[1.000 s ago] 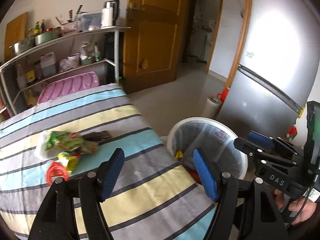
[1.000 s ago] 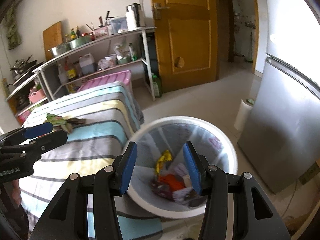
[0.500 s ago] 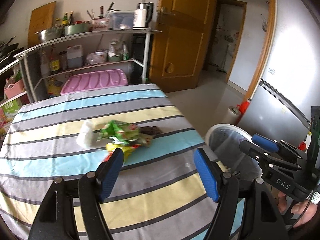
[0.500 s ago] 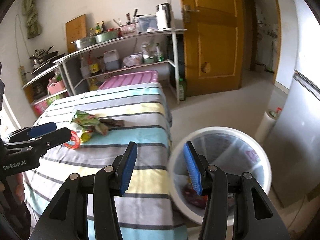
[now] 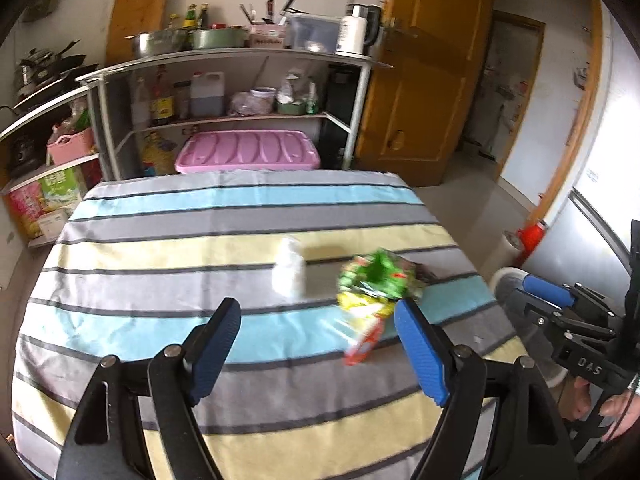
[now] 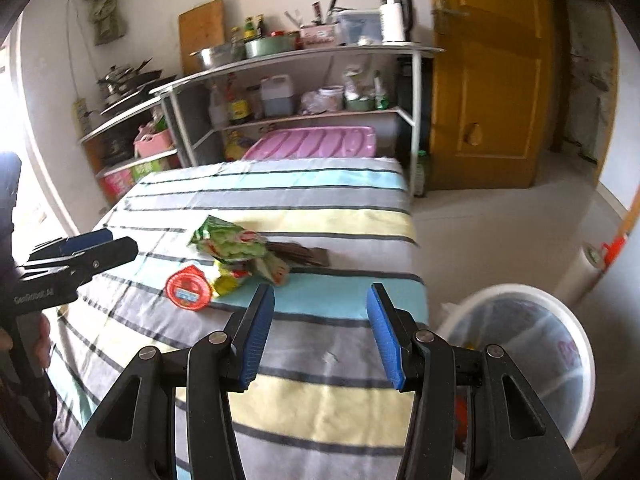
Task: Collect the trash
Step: 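Grasp the clear plastic bag with the left tool while the right tool grasps the green snack bag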
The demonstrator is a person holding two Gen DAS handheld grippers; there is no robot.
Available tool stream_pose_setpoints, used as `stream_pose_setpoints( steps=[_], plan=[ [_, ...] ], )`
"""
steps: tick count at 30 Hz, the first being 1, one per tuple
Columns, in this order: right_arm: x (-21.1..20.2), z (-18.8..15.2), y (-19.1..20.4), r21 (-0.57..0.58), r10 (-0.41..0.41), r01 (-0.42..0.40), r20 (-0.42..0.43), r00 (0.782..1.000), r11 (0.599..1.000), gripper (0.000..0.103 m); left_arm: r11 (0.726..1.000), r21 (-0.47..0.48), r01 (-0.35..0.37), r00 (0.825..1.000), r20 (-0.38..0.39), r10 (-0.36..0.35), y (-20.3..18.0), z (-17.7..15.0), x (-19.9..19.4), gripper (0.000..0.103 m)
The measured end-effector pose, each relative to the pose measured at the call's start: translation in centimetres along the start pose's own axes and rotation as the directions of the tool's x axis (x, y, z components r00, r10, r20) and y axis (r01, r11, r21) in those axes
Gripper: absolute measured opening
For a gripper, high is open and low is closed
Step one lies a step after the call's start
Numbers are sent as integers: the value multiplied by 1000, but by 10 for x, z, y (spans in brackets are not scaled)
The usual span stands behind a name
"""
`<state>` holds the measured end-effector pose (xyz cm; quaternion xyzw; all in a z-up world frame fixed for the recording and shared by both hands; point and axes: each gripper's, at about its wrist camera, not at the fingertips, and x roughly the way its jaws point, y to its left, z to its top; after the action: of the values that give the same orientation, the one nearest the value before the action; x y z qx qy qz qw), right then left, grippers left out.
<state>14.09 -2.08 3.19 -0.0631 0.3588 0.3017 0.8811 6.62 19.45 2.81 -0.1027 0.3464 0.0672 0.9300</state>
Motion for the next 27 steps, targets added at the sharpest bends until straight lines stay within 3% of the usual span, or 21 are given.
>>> stream_pose_setpoints(
  steps=[5, 8, 13, 21, 27],
  plan=[
    [21, 18, 19, -26, 91, -92, -14, 996, 995, 51, 998, -68, 15, 1000, -5, -15, 29, 9, 8, 84],
    [34, 26, 30, -49, 144, -145, -25, 989, 988, 59, 997, -79, -2, 1000, -8, 1, 40, 14, 13, 84],
    [53, 32, 46, -97, 217, -221, -48, 975, 970, 60, 995, -97, -8, 999, -38, 5, 52, 20, 31, 84],
    [89, 33, 59, -192, 133, -152, -105, 985, 970, 60, 993, -111, 25, 996, -78, -33, 54, 25, 60, 84],
    [101, 35, 46, -150, 158, -179, -140, 977, 972, 60, 992, -108, 65, 988, -131, -79, 45, 27, 84, 84]
  ],
)
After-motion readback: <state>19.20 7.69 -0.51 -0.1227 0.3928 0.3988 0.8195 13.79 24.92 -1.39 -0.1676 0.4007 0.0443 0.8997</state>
